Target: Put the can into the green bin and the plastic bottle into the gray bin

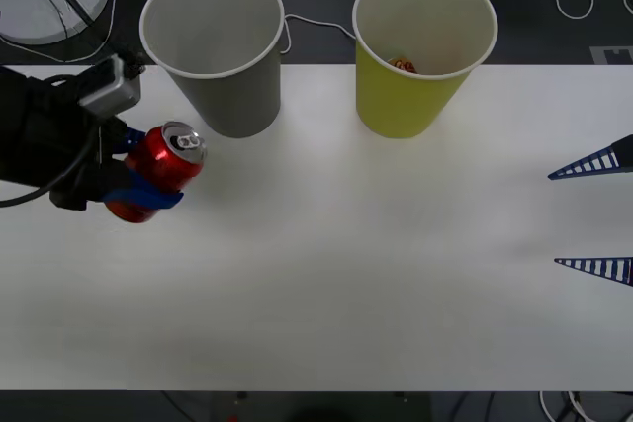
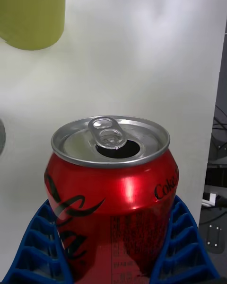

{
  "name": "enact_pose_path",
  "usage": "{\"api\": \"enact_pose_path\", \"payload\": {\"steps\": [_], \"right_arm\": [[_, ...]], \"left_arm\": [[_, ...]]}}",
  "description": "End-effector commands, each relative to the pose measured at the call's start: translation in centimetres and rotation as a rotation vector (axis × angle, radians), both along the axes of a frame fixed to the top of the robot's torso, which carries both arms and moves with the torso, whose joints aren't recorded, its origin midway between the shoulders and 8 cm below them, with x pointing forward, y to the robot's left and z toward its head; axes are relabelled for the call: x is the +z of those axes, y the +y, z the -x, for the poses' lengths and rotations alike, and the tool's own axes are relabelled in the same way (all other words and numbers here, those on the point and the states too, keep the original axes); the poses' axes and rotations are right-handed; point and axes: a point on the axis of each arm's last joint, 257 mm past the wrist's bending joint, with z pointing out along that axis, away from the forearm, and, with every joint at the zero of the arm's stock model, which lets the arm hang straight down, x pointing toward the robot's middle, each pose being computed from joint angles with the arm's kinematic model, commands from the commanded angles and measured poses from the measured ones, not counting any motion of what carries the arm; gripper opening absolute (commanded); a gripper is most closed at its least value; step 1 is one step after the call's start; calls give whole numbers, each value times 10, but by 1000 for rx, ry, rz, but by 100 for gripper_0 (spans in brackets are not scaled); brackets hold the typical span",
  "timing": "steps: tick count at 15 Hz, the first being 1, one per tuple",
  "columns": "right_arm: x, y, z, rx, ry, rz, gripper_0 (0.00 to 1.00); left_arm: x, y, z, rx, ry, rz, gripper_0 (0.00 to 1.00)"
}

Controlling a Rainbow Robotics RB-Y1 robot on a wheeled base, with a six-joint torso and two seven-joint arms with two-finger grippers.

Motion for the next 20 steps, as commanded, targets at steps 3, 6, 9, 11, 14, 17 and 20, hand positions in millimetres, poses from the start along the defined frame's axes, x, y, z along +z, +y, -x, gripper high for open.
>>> {"api": "enact_pose_path", "payload": {"steps": [3,6,9,11,14,17,20], "right_arm": [[0,0,0,0,0,0,100],[0,0,0,0,0,0,100],[0,0,0,0,0,0,100],[0,0,0,0,0,0,100],[0,0,0,0,0,0,100],[0,0,0,0,0,0,100],[0,0,0,0,0,0,100]], "left_arm": [[31,-23,-8,30,30,-69,0],[50,-42,-17,54,45,-68,0],[67,-68,-36,78,43,-100,0],[76,-83,-51,81,25,-144,0],[91,-110,-73,77,-1,-187,0],[110,-157,-98,90,12,-145,0],[126,-203,-124,119,1,-124,0]]}}
